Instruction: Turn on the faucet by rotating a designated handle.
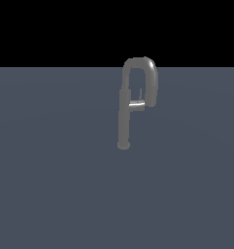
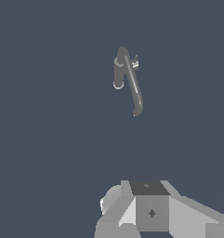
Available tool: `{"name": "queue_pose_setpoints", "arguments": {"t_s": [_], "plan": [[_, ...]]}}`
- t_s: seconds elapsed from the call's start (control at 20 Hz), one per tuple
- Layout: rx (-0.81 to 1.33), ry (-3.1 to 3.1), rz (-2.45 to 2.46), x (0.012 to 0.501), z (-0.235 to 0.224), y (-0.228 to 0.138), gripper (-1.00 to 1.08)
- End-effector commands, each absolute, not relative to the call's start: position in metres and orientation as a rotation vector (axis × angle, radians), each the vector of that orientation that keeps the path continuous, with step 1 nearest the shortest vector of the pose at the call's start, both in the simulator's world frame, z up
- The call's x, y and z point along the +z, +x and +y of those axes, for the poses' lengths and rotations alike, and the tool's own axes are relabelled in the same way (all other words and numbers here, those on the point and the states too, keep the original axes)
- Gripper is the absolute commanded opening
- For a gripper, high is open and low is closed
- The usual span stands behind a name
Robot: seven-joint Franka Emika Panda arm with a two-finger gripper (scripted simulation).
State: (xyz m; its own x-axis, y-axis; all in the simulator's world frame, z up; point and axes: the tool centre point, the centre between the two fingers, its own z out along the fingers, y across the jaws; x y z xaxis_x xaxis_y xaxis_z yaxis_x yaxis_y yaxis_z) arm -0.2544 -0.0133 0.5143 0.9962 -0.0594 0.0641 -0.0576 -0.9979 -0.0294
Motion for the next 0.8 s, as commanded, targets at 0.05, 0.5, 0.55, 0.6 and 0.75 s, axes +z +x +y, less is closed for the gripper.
{"name": "queue_pose_setpoints", "arguments": {"t_s": [0.05,0.5,0.55,0.6,0.75], "plan": [[-0.101,-3.111,0.091,0.514,-0.013,-0.254,-1.00],[-0.045,-3.084,0.132,0.513,-0.013,-0.242,-1.00],[-0.033,-3.078,0.141,0.513,-0.013,-0.239,-1.00],[-0.021,-3.072,0.150,0.513,-0.014,-0.236,-1.00],[0.025,-3.048,0.183,0.512,-0.014,-0.225,-1.00]]}}
